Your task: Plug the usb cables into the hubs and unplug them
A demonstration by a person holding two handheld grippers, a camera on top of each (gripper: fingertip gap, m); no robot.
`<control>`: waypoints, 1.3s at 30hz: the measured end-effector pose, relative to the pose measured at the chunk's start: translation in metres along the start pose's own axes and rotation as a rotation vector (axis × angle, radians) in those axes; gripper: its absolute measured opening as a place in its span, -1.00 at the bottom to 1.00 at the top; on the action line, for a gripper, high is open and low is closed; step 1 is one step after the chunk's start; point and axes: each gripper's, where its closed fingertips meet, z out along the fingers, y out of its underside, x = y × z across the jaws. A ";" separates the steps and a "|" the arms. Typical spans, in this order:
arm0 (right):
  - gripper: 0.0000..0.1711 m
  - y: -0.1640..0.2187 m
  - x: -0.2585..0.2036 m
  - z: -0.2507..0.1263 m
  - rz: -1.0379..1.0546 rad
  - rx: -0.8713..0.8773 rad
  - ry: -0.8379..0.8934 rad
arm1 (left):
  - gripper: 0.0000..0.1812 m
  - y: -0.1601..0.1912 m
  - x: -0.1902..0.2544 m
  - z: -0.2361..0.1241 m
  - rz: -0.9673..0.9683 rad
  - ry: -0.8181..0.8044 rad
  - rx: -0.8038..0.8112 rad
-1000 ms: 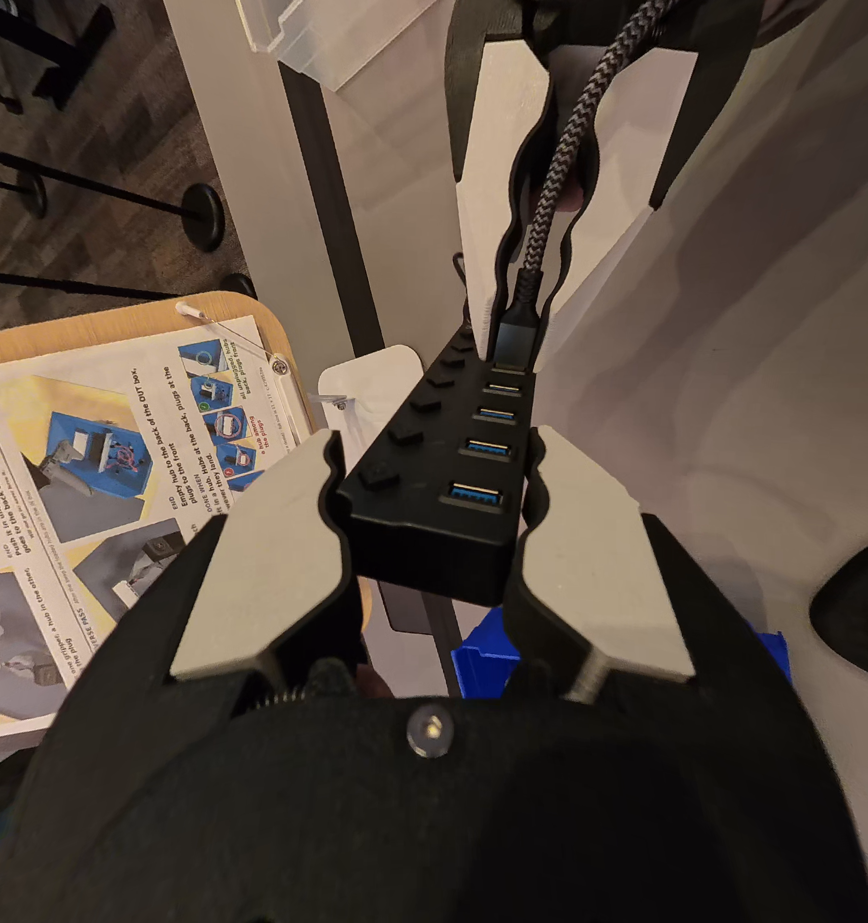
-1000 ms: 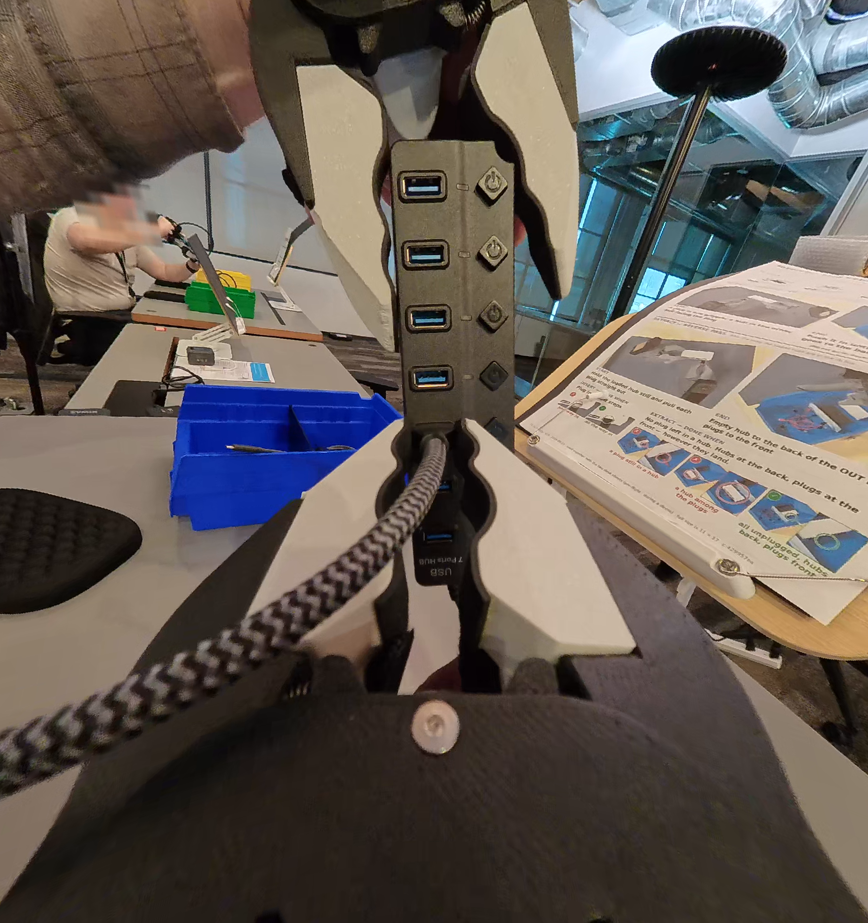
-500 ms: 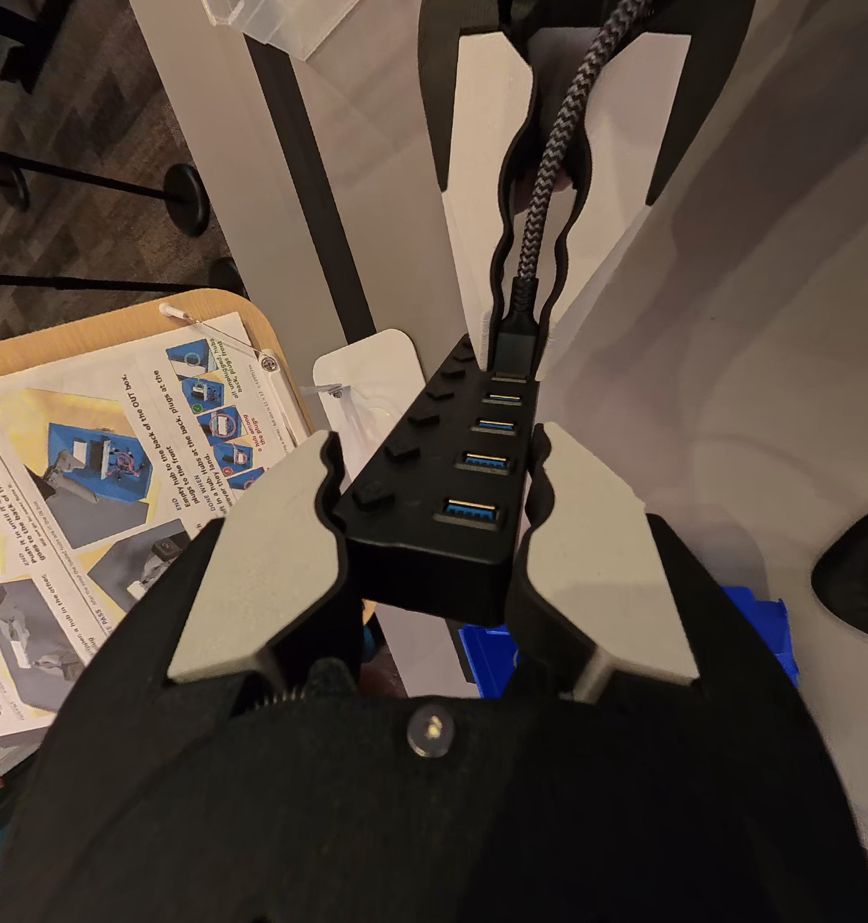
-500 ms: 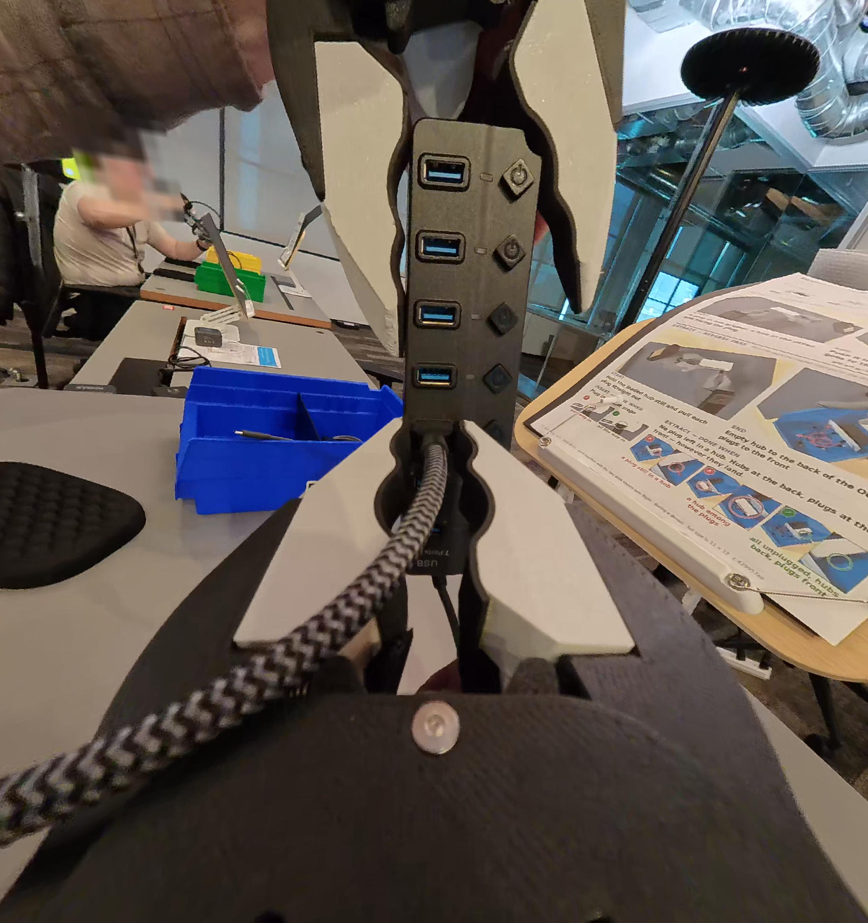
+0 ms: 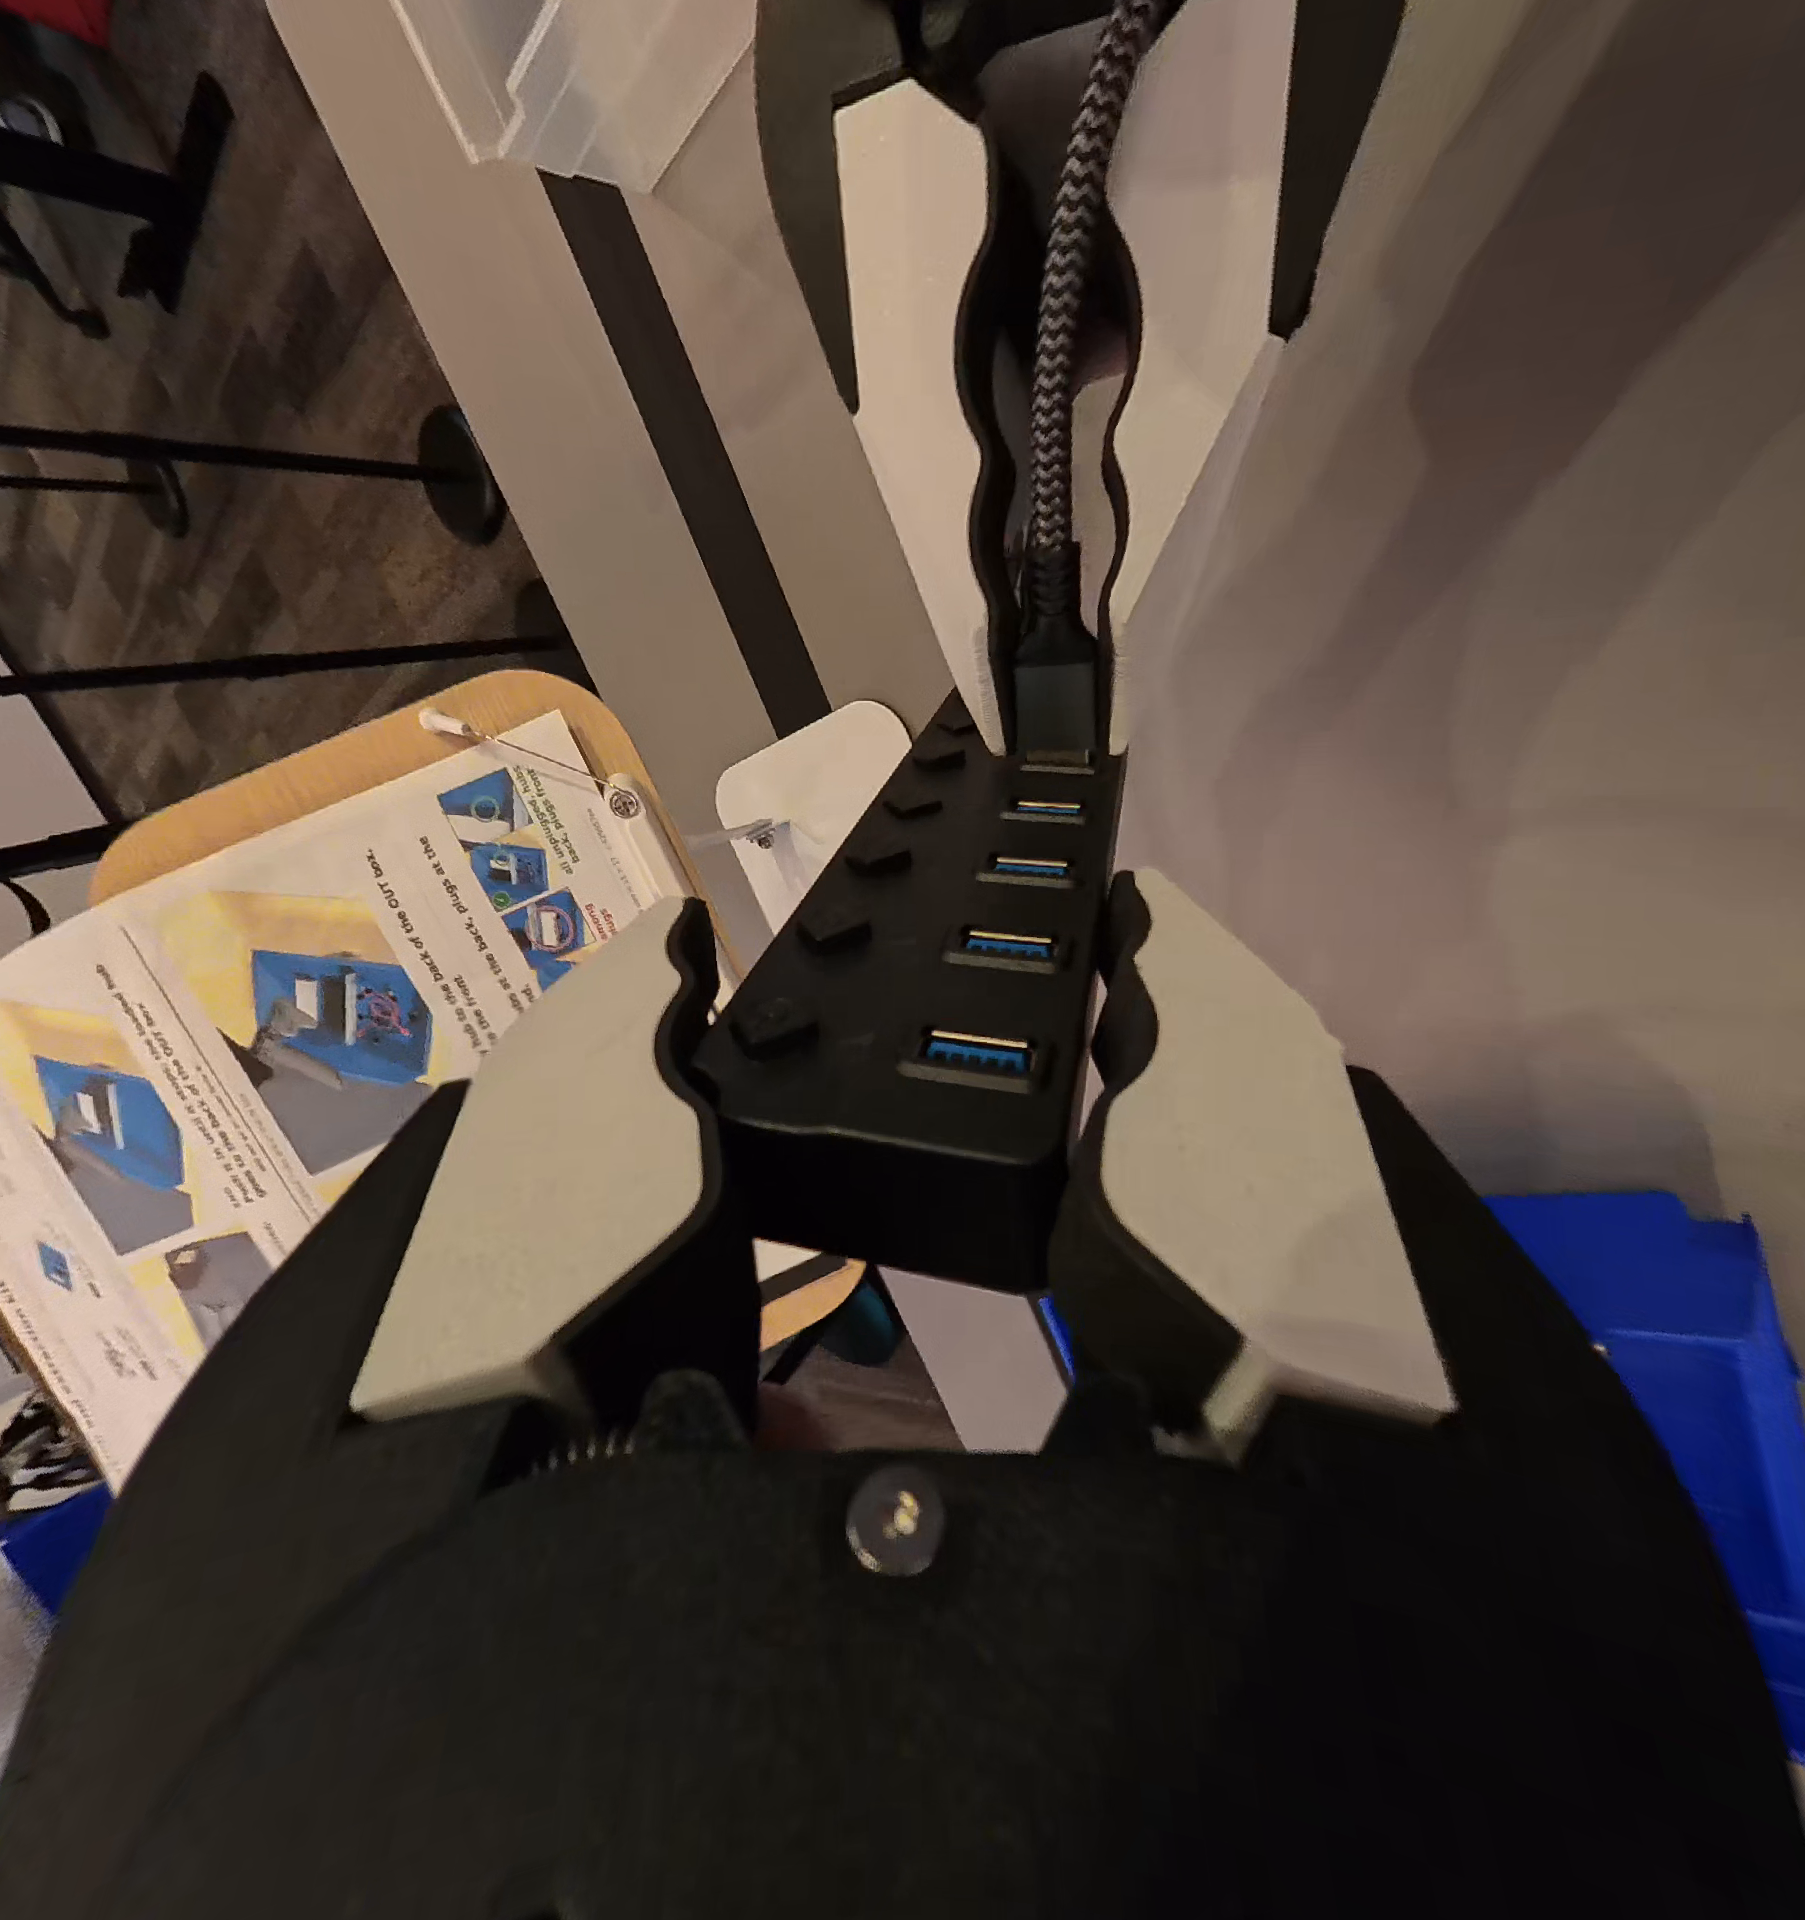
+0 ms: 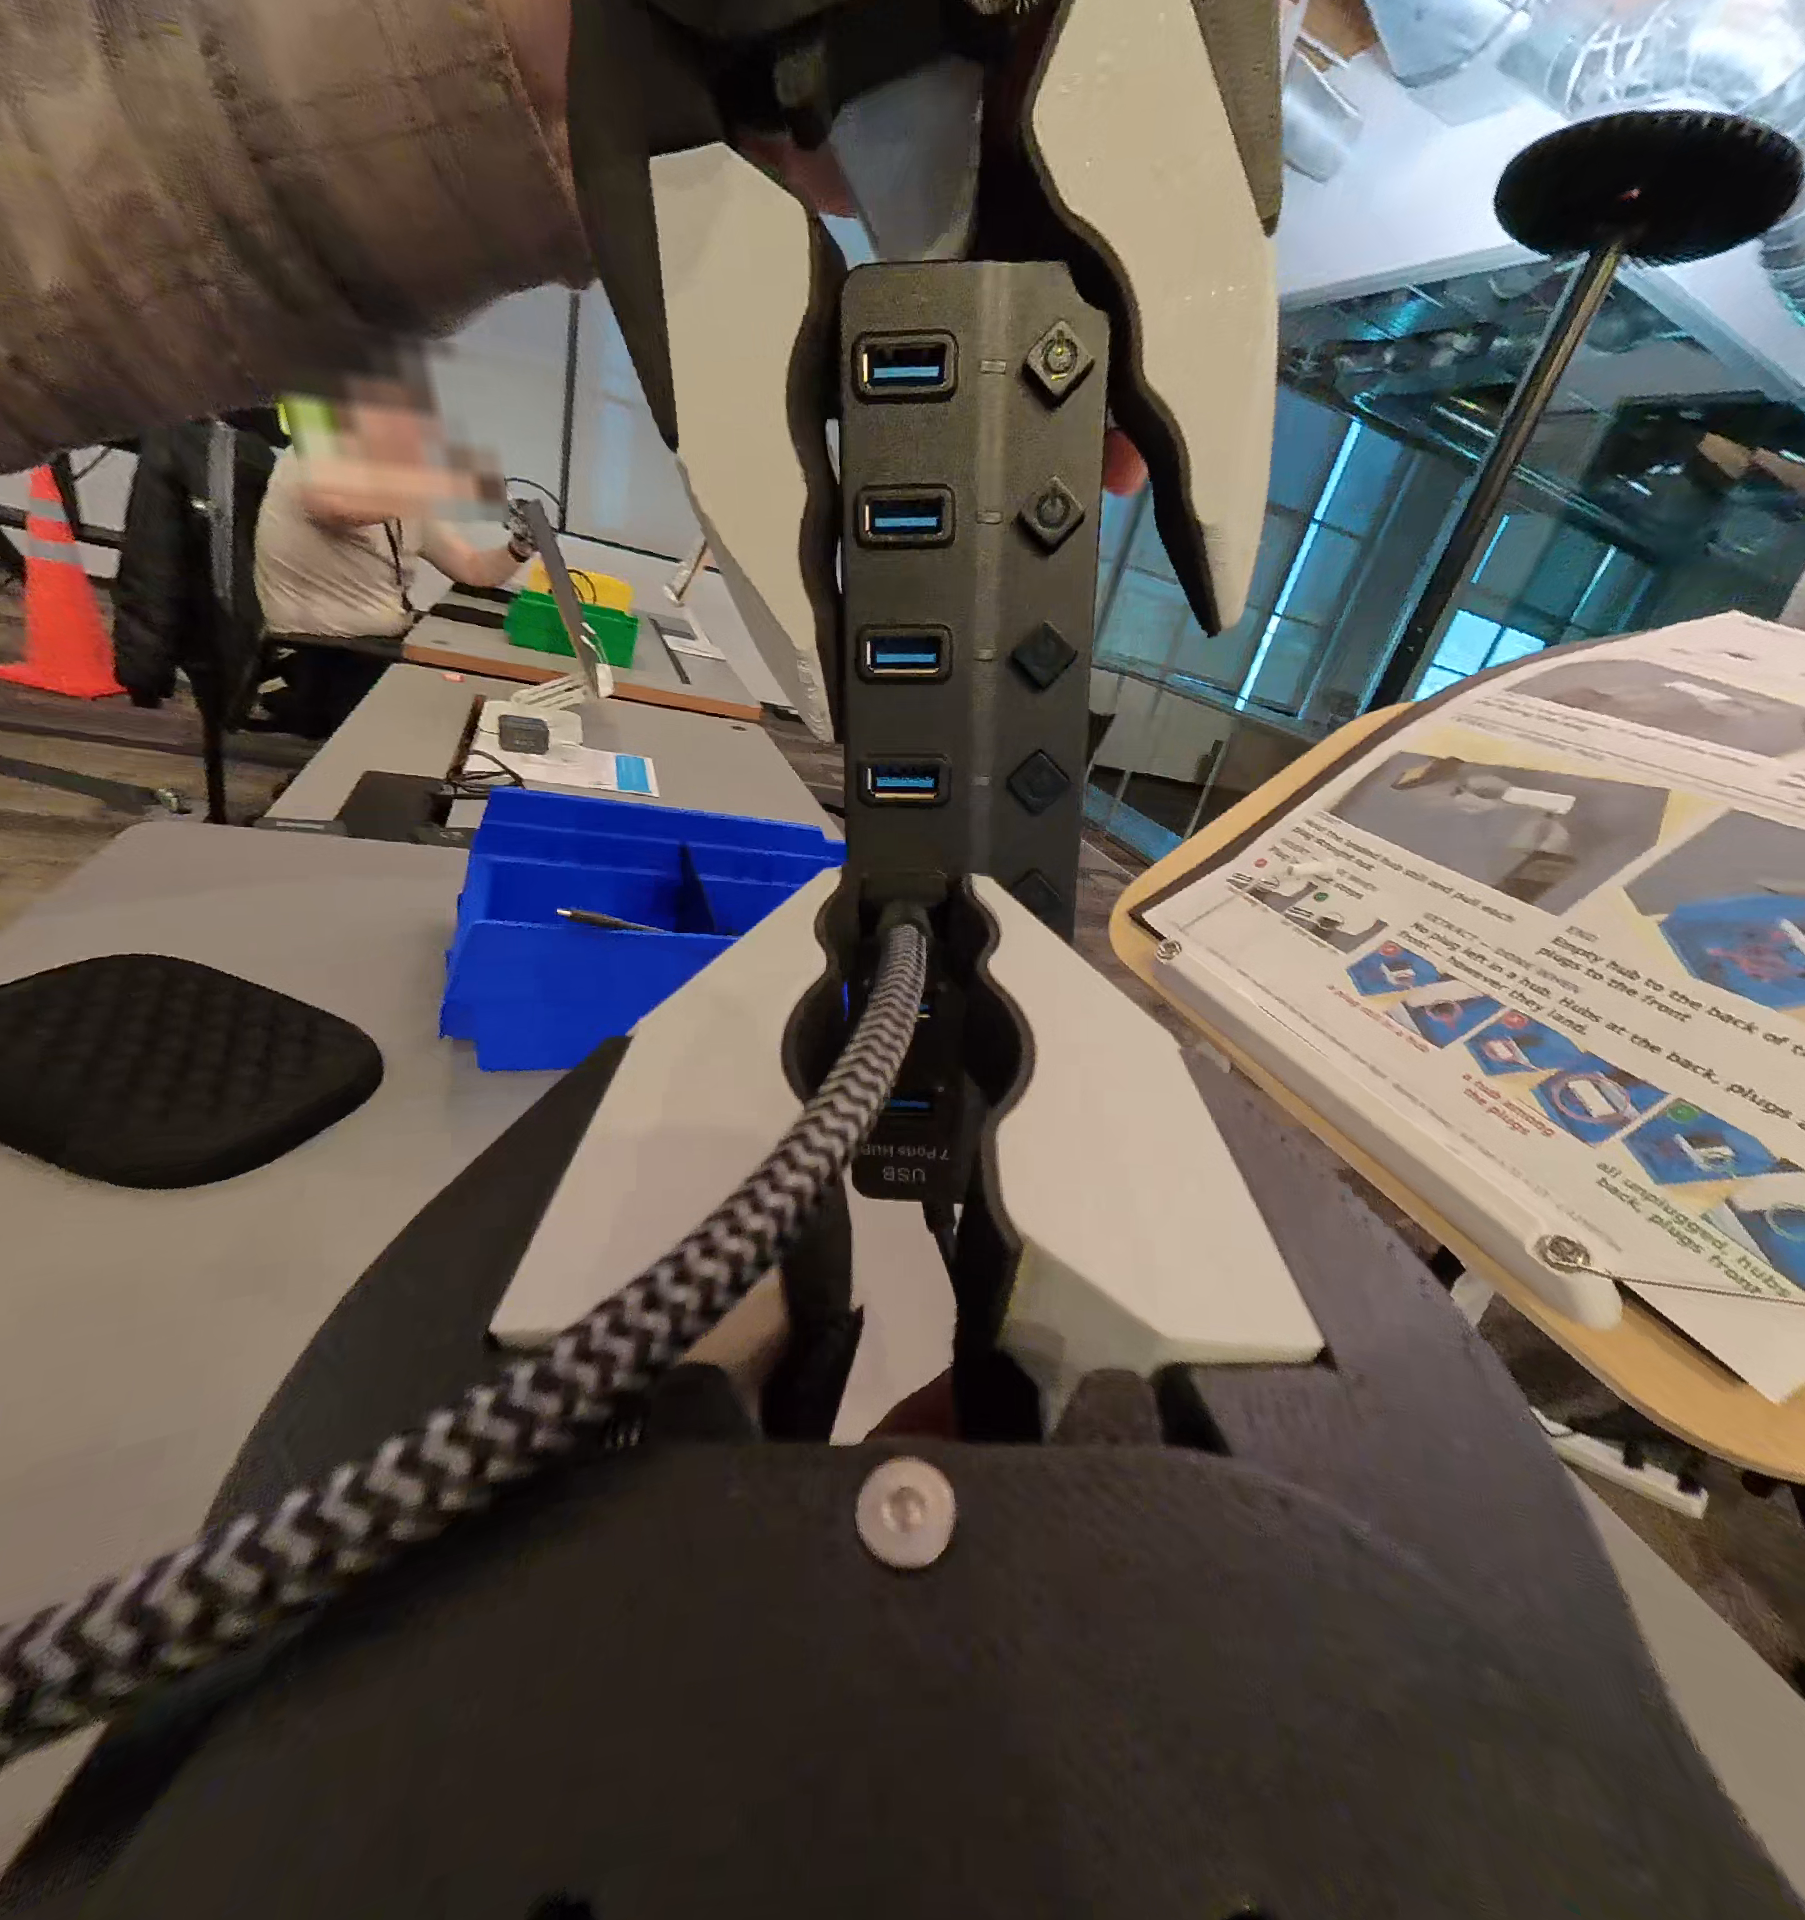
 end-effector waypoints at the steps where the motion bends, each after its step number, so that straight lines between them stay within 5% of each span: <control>1: -0.85 -0.001 -0.001 -0.001 0.008 0.015 -0.017 | -0.20 -0.002 0.001 -0.001 0.009 0.001 -0.002; 12: -0.85 0.000 0.021 0.001 -0.078 -0.039 0.214 | -0.20 0.015 -0.017 0.006 -0.082 -0.019 -0.034; 22: -0.84 0.003 0.003 -0.005 0.056 0.009 -0.042 | -0.20 0.006 0.000 0.006 0.015 -0.009 -0.017; 30: -0.85 0.020 0.015 0.010 -0.115 -0.194 0.179 | -0.21 0.029 -0.007 0.016 -0.030 0.003 -0.123; 39: -0.84 0.023 0.022 0.010 -0.088 -0.241 0.243 | -0.21 0.037 -0.011 0.020 -0.043 -0.007 -0.148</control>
